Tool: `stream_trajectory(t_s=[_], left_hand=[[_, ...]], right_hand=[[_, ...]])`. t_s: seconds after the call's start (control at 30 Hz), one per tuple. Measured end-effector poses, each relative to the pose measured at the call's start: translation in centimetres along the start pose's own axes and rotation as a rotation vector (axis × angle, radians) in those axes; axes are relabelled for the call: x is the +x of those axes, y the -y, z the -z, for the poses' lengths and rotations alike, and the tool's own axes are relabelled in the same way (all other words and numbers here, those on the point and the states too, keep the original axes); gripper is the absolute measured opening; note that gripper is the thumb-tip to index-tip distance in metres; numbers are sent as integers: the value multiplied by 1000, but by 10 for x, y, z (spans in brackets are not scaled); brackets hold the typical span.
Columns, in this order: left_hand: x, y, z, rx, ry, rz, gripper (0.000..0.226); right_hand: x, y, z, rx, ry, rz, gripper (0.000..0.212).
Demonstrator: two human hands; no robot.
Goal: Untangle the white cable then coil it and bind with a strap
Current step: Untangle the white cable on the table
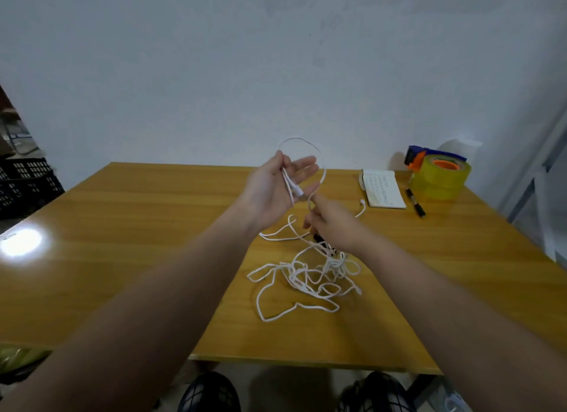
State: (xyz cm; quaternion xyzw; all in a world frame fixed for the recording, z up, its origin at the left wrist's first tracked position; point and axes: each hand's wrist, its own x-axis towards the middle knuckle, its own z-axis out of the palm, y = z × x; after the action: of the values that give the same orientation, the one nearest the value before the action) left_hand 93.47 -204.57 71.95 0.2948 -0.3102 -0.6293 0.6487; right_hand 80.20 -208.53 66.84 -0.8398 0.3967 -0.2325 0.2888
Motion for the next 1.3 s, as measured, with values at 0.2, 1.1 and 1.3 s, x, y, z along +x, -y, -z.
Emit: stream_trajectory(t_s=[0.2,1.1,1.3], left_hand=[[-11,-3,-13,-22,77,117,44],[2,6,17,931,-108,109,30],[1,9,7,1232,-2,90,39]], right_hand=[[0,0,-5,-246,-131,-175,52],[1,-3,33,-309,6,397,20],[5,-4,36,-132,-60,204,22]])
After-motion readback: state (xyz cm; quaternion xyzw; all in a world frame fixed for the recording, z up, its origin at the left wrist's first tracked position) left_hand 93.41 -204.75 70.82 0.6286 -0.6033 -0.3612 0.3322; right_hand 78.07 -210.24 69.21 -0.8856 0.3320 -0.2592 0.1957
